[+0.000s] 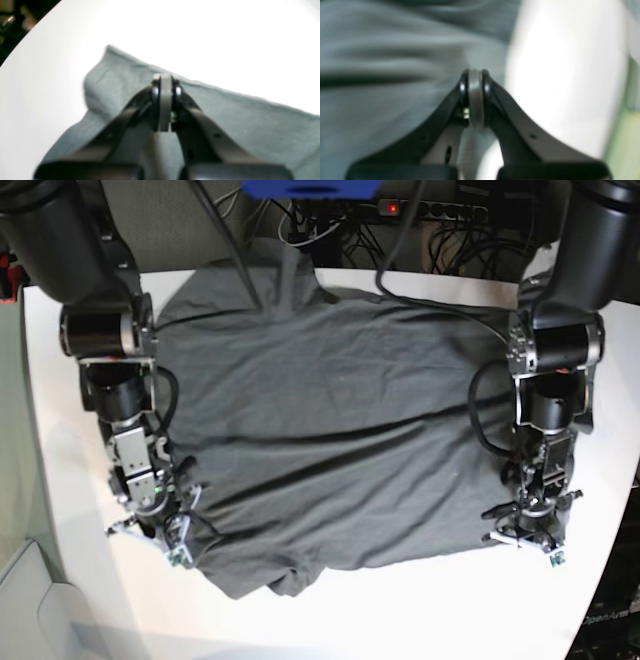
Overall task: Layout the t-shirt on the table in an organized manner, then fold the t-shirt properly
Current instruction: 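Pull the grasped shirt edges with both grippers toward the robot, then release the shirt and raise both grippers toward the collar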
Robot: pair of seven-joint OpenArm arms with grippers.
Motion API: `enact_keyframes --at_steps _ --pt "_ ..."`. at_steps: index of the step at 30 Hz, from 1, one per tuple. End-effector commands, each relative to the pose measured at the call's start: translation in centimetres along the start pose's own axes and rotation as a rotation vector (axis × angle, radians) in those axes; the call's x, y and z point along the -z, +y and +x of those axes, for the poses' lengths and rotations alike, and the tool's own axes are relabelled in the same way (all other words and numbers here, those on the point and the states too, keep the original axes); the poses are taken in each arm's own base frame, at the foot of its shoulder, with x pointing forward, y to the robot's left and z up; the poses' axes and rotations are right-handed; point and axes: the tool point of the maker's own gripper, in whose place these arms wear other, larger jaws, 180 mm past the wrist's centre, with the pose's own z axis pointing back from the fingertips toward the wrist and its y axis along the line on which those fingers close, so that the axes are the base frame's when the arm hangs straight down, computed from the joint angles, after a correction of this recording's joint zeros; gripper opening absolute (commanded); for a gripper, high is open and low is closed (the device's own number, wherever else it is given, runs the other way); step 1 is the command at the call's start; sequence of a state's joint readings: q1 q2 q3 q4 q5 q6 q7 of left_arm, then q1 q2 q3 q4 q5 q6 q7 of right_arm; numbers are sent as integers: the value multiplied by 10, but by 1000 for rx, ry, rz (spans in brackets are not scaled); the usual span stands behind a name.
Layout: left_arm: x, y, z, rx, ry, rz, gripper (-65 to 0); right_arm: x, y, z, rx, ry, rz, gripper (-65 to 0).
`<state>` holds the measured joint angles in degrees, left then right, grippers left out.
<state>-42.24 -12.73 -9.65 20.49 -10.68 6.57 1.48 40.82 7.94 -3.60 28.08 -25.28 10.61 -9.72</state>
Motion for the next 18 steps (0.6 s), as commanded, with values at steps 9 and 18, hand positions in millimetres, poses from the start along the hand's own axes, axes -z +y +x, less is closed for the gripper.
enact_keyframes --at_steps 9,18 --pt "-23 27 45 38 -50 -3 -647 -18 -44 65 118 -181 -41 -650" --pt "-33 41 5 82 22 9 -646 -42 -50 66 155 -200 -83 -650"
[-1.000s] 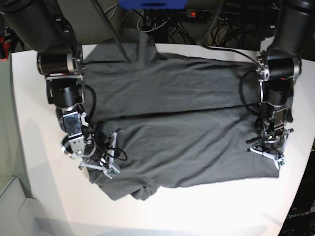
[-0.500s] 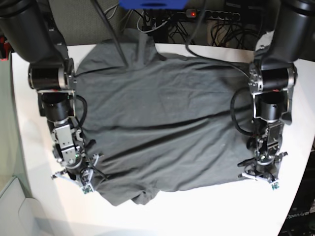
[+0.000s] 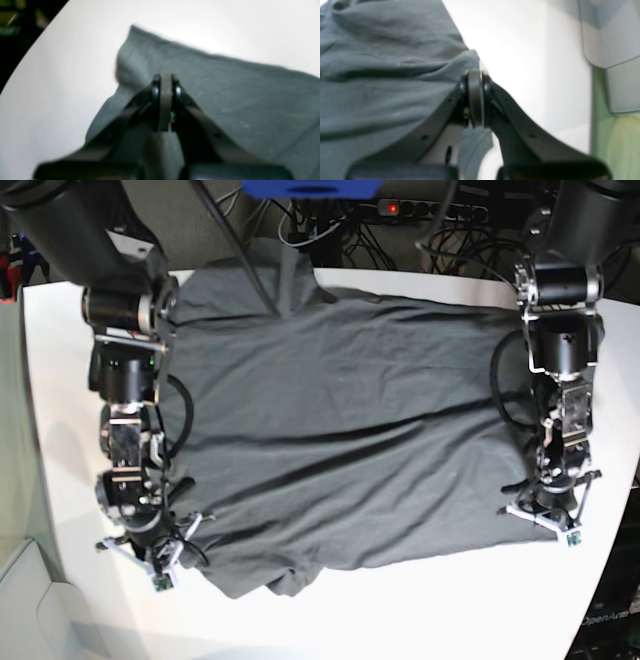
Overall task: Layout the t-shirt on the table in an organized manner, then fold the t-shirt properly
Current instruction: 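Release the shirt and raise both grippers toward the collar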
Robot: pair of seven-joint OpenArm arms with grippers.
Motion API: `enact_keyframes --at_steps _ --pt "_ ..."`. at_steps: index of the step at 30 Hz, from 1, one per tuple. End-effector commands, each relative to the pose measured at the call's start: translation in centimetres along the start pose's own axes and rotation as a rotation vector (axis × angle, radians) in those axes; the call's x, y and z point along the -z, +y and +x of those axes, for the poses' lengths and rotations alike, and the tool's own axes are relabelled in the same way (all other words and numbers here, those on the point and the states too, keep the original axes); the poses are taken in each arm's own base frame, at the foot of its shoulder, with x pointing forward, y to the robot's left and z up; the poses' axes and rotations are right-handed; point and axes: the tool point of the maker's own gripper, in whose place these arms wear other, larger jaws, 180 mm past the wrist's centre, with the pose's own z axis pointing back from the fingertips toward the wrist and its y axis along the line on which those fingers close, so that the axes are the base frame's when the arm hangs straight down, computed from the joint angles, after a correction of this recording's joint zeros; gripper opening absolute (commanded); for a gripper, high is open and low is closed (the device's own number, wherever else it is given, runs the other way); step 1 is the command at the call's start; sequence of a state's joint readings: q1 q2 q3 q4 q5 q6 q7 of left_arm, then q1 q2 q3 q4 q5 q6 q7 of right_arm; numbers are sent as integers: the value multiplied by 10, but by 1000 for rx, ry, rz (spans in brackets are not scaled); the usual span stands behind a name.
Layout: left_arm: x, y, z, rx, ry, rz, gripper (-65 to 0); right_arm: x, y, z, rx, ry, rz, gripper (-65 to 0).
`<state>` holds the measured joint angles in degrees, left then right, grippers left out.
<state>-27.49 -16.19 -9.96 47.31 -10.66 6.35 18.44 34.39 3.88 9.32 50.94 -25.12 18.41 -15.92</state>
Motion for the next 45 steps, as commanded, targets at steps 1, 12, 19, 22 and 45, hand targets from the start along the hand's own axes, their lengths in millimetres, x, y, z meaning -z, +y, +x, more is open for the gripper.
enact_keyframes --at_steps 1,12,19,22,45 --pt "0 9 10 5 -8 20 -646 -5 -24 25 -10 -64 -55 -650" --pt "6 35 -54 17 210 75 -646 -36 -10 37 -78 -120 -5 -650" --pt "28 17 -52 18 131 74 -645 -47 -10 31 -92 -121 -23 -650" --pt "32 -2 -37 89 67 40 -645 -54 -8 24 -104 -119 -28 -650" --pt "37 35 22 166 -46 95 -645 -68 -8 -15 -140 -65 -32 -650"
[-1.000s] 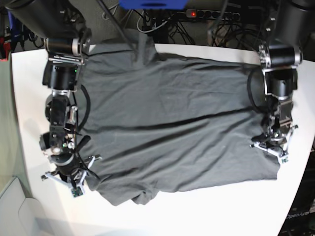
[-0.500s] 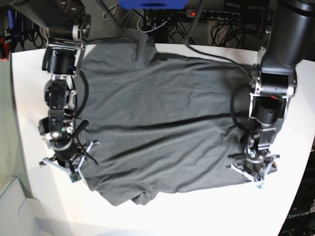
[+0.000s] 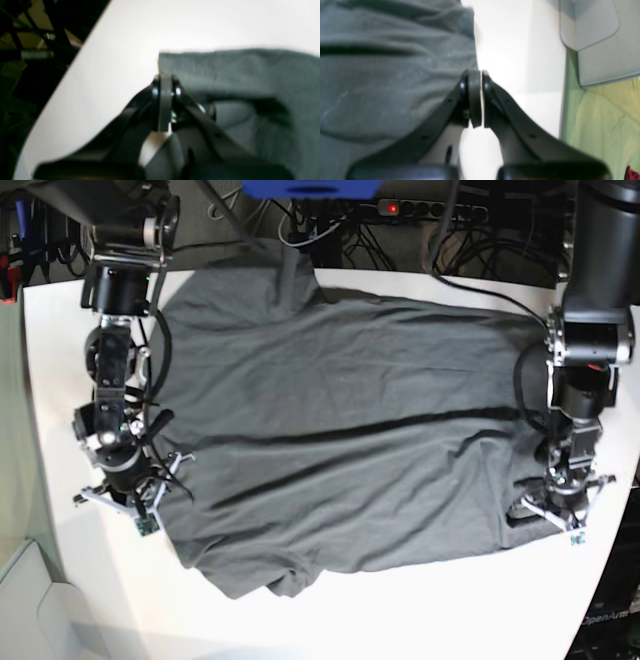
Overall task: Layout the t-shirt on the table in an organized manner, then fold the t-shirt properly
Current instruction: 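Release the shirt and raise both grippers toward the collar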
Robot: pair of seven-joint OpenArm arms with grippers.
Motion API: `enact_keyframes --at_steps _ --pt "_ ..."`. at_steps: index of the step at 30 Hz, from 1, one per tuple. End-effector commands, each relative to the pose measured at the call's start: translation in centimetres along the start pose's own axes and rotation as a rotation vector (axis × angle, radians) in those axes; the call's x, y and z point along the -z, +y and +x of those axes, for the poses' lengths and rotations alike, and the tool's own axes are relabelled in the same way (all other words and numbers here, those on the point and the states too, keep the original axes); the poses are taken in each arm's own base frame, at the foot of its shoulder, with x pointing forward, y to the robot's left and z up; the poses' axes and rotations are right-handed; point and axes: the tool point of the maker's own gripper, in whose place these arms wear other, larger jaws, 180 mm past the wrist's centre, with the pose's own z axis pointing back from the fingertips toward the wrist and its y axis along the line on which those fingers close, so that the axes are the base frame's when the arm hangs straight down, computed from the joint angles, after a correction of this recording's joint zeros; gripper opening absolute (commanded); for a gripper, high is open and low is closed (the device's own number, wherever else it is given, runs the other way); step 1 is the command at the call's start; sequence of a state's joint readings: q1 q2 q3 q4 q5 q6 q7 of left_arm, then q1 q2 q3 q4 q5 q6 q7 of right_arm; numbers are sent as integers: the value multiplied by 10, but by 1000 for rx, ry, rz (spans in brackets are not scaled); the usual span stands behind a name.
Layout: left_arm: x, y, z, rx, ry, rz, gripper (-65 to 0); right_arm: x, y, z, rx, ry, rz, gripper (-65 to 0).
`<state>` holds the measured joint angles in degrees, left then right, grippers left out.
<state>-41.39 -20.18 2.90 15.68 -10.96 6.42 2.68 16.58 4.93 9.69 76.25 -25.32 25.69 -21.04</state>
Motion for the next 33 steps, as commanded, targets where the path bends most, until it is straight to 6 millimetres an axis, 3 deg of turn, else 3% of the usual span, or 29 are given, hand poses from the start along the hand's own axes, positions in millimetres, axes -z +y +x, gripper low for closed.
enact_keyframes --at_steps 1,13,19,27,30,33 --pt "1 8 27 -9 -63 17 -645 -2 -15 26 -4 -73 -36 -650" --pt "-6 15 -42 38 43 23 -645 -1 11 26 -32 -70 76 -650" --pt "-9 51 -58 68 65 72 -645 -1 14 25 -42 -61 89 -650" --pt "-12 89 -67 98 84 125 -645 -2 47 16 -142 17 234 -650" --pt "-13 91 -69 88 89 130 -647 -4 50 10 -153 47 237 -650" --pt "-18 112 -82 11 128 170 -648 -8 55 -10 -159 112 245 -650"
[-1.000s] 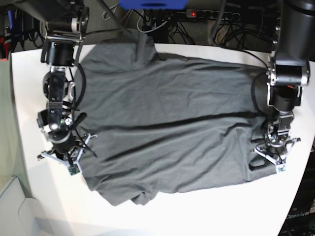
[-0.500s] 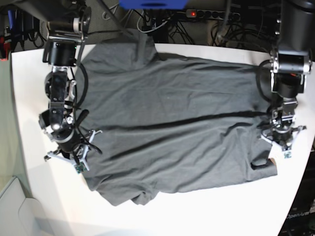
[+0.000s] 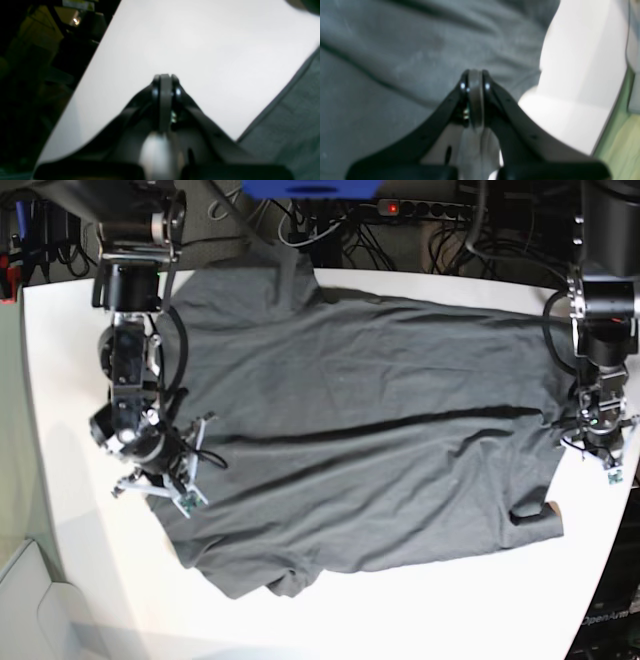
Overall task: Layout the t-shirt on the table in an organized manner, then fold the t-shirt properly
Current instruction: 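Release the shirt and raise both grippers toward the collar, then grasp the shoulder corners of the shirt with both grippers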
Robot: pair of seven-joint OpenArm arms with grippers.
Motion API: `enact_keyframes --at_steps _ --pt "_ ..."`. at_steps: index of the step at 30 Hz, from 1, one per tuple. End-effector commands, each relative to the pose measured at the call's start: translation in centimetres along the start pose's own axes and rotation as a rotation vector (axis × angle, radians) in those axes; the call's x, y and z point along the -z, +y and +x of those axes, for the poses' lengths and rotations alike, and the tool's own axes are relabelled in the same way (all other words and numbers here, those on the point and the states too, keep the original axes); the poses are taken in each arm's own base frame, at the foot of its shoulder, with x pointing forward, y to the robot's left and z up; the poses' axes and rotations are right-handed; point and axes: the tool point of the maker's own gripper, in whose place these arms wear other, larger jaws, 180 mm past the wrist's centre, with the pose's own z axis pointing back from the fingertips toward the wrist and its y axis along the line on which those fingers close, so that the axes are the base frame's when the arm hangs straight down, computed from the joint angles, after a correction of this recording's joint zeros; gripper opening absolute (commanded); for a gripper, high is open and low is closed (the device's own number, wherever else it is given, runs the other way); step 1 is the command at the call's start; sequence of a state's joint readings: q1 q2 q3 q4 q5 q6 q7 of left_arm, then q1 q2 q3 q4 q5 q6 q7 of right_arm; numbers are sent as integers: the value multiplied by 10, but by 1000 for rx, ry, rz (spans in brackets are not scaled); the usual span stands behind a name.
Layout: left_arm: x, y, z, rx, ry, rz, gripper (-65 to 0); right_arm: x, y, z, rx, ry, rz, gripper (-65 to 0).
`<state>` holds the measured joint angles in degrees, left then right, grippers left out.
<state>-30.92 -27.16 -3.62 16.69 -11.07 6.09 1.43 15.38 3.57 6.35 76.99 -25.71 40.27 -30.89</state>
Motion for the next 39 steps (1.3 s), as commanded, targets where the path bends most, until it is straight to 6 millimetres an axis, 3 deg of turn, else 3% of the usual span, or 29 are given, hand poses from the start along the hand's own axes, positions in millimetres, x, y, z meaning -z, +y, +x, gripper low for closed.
enact_keyframes --at_steps 1,5,8,16,19,25,30,39 --pt "0 21 -7 -35 55 37 -648 -7 -11 10 -6 -38 -33 -650" --pt "-7 35 -7 -149 88 53 -648 -15 2 -2 -12 -40 -28 -650" --pt "-21 38 8 -166 60 34 -648 -22 12 -8 -16 -60 -25 -650" --pt "-95 25 45 -192 -44 -45 -648 -43 26 -13 -25 -115 -32 -650" --pt "-121 20 34 -193 -25 -62 -648 -56 30 -13 -39 -126 -48 -650" --pt "-157 22 -23 -185 84 -62 -648 -85 40 -19 -68 -134 -70 -650" --pt "-165 25 -68 -163 179 -51 -648 -91 64 -43 -64 -88 -23 -650" --pt "-168 35 -114 -135 289 -26 -649 -84 89 -81 -35 -2 52 -650"
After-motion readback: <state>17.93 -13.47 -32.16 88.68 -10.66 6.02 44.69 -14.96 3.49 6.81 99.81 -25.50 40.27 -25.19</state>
